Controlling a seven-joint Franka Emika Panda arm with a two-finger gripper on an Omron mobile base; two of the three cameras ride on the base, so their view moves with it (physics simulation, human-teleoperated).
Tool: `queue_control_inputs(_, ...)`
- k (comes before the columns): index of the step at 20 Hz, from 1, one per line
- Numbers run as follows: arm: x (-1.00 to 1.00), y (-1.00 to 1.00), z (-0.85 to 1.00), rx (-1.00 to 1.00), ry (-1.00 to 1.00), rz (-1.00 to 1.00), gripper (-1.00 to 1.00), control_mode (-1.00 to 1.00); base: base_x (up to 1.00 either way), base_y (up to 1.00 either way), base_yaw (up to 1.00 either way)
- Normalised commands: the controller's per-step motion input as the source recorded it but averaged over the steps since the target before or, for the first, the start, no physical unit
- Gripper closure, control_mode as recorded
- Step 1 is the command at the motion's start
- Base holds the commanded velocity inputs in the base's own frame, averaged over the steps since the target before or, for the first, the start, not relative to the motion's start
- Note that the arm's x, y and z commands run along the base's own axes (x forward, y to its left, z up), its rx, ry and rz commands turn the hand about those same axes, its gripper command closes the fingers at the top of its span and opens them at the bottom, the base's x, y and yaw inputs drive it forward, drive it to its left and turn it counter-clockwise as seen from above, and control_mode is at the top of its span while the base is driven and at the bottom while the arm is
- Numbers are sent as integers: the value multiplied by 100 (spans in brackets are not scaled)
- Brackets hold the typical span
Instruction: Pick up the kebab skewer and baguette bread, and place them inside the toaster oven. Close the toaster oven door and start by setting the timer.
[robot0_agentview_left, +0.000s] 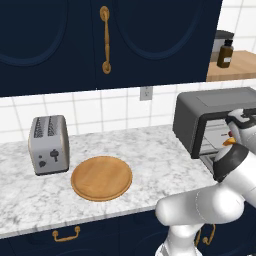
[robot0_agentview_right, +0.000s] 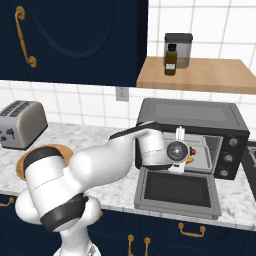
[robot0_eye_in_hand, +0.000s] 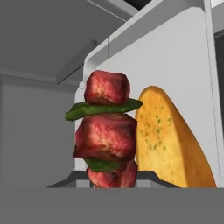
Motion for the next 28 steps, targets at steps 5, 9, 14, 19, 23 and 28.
queue_control_inputs(5,10,0,0,0,0,0,-100,-100,0,0,0)
queue_control_inputs(9,4,0,0,0,1,0,-100,-100,0,0,0)
queue_control_inputs(14,0,0,0,0,0,0,-100,-100,0,0,0)
queue_control_inputs(19,2,-2,0,0,0,0,-100,-100,0,0,0)
queue_control_inputs(23,12,-24,25,1,0,0,-100,-100,0,0,0)
queue_control_inputs(28,0,-7,56,0,-1,1,-100,-100,0,0,0)
